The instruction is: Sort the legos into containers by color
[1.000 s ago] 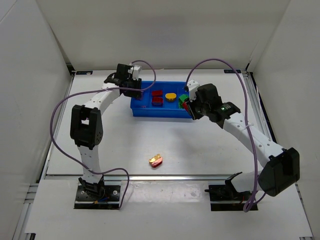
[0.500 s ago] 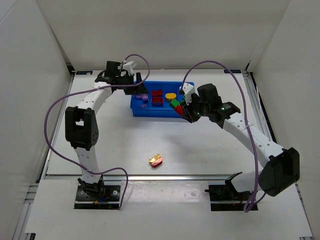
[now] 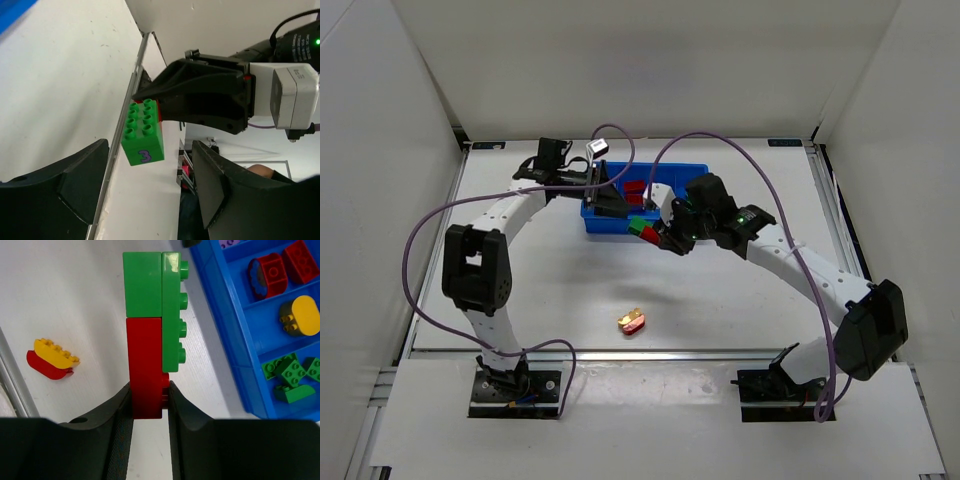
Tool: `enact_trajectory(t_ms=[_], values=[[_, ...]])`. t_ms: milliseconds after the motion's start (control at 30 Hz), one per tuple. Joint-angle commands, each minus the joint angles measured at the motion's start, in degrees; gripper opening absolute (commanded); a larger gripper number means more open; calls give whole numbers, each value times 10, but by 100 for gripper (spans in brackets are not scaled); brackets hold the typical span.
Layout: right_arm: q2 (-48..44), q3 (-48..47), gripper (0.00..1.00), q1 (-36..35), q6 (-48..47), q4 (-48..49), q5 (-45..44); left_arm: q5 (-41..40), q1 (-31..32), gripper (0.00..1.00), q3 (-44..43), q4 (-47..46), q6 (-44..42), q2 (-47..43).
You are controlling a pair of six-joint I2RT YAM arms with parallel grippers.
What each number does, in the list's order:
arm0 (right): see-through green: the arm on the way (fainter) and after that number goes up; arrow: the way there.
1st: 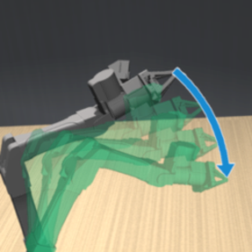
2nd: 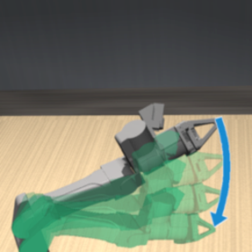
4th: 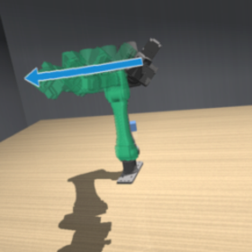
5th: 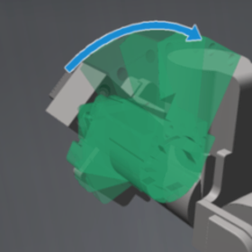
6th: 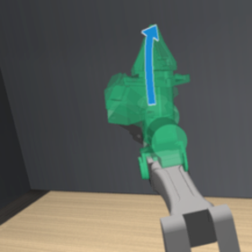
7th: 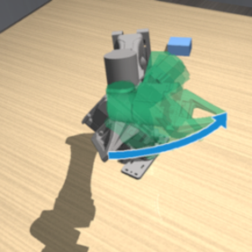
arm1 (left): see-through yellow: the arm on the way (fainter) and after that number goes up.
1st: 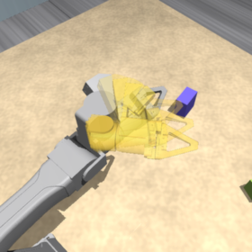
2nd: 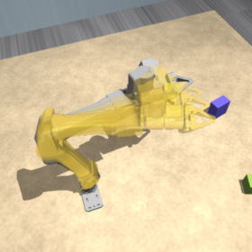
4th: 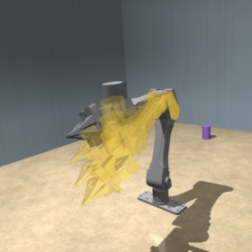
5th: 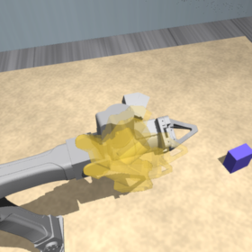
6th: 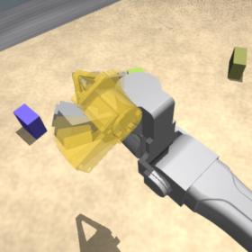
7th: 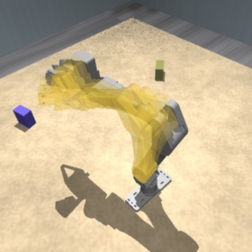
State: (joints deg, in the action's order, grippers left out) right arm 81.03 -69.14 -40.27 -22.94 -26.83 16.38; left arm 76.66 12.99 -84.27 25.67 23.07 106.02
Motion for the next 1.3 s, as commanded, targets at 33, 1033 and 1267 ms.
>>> enact_trajectory(t_ms=[33, 1033, 1267], values=[[4, -35, 0, -13, -13, 30, -30, 32, 2, 77, 21, 1, -1, -61], [8, -56, 0, -49, -12, 58, -57, -11, 19, 49, 32, 31, -29, -58], [7, -49, 0, -52, -22, 53, -56, -25, 19, 35, 28, 38, -44, -62]])
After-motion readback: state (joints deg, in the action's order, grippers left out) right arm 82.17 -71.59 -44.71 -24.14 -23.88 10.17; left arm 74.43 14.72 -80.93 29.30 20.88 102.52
